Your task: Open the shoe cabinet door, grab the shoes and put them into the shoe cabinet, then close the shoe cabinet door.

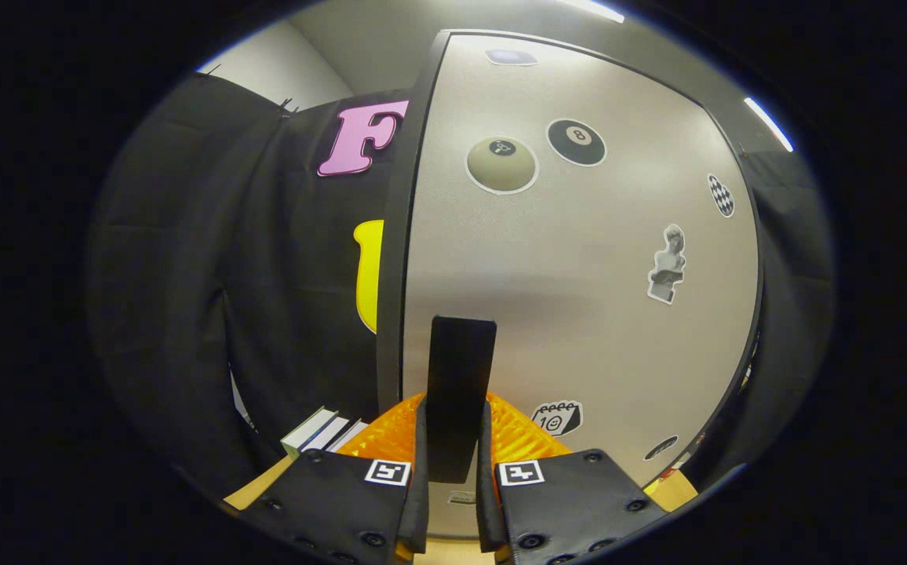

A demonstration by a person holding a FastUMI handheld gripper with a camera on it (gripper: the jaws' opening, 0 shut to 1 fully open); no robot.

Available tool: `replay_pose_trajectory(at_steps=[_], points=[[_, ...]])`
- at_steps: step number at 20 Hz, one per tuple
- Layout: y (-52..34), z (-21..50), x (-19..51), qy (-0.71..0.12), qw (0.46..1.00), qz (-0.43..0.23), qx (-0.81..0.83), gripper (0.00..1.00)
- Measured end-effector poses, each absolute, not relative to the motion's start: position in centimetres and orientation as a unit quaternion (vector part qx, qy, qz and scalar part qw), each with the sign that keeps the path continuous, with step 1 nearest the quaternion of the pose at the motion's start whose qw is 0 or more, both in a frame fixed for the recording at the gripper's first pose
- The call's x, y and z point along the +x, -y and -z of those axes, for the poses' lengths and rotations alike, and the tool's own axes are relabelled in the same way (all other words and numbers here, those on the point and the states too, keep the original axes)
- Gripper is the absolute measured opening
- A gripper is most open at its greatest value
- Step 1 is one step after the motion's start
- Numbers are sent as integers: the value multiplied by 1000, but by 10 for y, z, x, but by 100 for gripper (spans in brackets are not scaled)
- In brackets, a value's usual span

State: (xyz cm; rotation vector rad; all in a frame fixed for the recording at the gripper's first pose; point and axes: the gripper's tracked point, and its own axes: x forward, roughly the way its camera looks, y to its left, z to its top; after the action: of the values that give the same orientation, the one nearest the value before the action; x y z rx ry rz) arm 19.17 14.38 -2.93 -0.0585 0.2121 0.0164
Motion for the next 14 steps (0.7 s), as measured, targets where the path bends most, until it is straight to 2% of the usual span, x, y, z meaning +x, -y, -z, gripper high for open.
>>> replay_pose_trajectory(at_steps=[3, 14], points=[[-144, 31, 187, -114, 993, -22, -28, 15], [-132, 15, 106, -112, 992, -63, -7, 15]])
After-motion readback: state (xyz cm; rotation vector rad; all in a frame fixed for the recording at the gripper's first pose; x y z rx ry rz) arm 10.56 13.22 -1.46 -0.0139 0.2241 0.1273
